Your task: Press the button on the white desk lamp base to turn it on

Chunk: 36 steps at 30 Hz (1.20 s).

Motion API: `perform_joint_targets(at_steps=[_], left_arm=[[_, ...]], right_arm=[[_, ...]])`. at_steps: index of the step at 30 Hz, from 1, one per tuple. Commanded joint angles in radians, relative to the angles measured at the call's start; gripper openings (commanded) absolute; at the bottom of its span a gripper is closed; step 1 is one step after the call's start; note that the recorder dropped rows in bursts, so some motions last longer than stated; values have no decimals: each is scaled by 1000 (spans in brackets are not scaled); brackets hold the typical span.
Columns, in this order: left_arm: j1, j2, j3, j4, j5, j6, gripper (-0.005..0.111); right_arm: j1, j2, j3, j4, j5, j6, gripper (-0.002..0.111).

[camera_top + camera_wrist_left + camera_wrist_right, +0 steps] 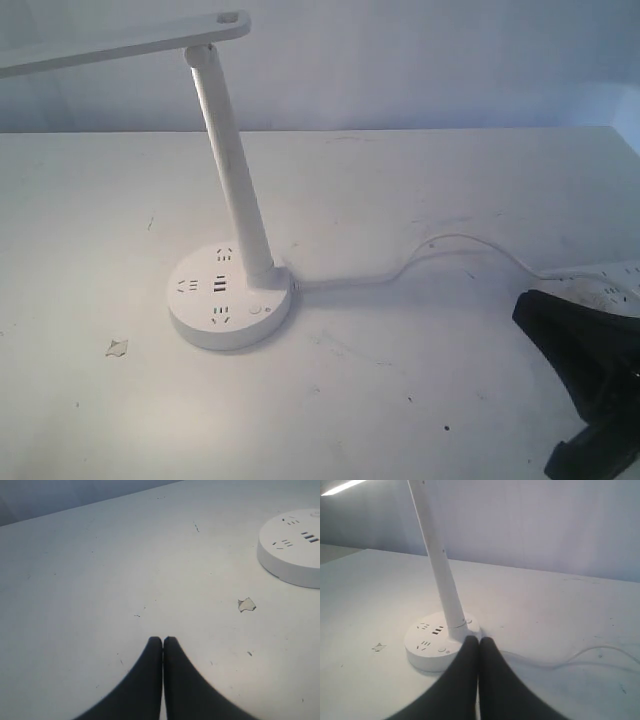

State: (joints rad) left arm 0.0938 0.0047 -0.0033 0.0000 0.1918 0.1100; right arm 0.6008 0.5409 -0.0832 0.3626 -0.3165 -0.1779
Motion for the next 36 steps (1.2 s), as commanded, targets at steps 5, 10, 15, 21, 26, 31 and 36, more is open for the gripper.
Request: perform_joint_targets(at_steps=[5,10,15,21,26,31,36], left_arm=[[6,-5,3,-6,-5,-1,0],[4,-5,3,-6,-5,-1,0],[4,-5,3,-6,-5,-1,0],[4,-5,3,-6,-5,-1,0],[4,-5,3,-6,-5,-1,0],[4,-5,3,-6,-5,-1,0],[4,-5,3,-6,-5,-1,0]], right_arm=[[-35,-17,6,3,11,-133,0],[-265,-67,6,3,184,-56,0],[-531,-155,9,3,308,-53,0],[-755,-302,47,-1,316,-53,0],[-830,-408,83,-2,367,-53,0],[-845,-519,83,-4,470,-142,0],[-845,-541,83,-4,486,-185,0]])
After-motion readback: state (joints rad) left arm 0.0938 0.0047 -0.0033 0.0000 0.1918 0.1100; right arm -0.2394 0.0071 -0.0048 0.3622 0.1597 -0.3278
